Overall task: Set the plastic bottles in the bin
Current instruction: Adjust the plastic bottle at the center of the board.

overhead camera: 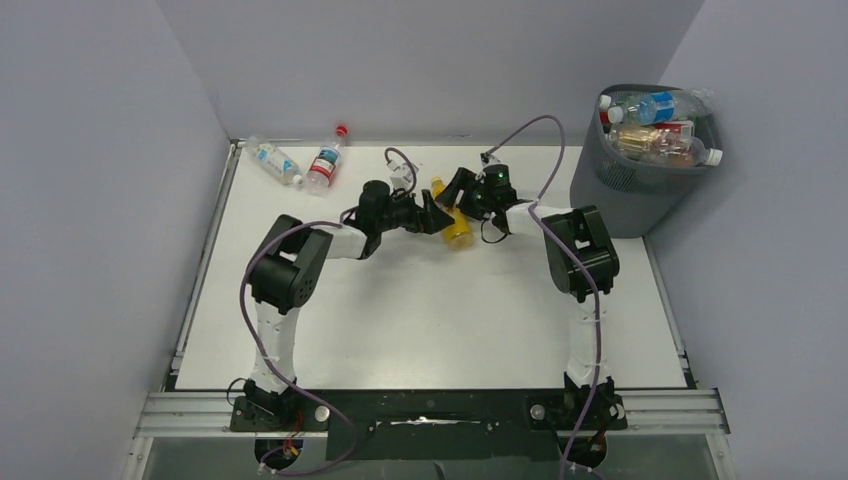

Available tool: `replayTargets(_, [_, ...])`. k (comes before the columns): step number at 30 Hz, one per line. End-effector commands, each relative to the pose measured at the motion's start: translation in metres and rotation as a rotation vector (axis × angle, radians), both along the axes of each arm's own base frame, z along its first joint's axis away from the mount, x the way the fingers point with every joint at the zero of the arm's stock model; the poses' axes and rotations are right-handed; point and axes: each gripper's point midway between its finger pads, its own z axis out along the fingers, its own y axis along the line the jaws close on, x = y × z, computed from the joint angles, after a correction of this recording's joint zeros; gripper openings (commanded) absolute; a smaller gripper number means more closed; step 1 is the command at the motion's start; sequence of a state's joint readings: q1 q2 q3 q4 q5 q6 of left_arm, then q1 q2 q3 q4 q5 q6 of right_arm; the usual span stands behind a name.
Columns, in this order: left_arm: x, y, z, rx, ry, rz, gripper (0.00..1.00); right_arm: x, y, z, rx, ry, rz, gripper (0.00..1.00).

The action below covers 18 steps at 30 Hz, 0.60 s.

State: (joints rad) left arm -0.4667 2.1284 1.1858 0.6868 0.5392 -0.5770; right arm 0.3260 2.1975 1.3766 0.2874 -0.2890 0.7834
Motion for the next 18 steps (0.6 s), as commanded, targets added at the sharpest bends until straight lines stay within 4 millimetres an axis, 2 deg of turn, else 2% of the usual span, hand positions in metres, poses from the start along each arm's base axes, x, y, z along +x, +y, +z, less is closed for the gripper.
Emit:
replayTargets(1, [-0.011,-0.013,0.040,-0.009,-0.039,0.006,0.90,-0.008,-0.024,0.006,-0.099,0.058,-0.011,0.73])
replayTargets(3, [-0.019,-0.010,0.047,-0.019,-0.043,0.003,0.90,0.001,-0.028,0.012,-0.057,0.066,0.018,0.77])
replayTargets(6, [-0.027,-0.002,0.056,-0.020,-0.048,0.023,0.90,0.003,-0.024,0.022,-0.027,0.062,0.083,0.76])
replayTargets(9, [-0.034,0.001,0.064,-0.024,-0.050,0.023,0.90,-0.008,-0.017,0.027,-0.045,0.061,0.130,0.75])
replayTargets(13, [-0.036,0.009,0.069,-0.018,-0.035,0.069,0.90,-0.023,-0.012,0.045,0.033,0.020,0.155,0.78])
replayTargets(18, [-0.048,0.018,0.082,-0.032,-0.035,0.088,0.90,-0.040,0.000,0.065,0.053,-0.013,0.190,0.91])
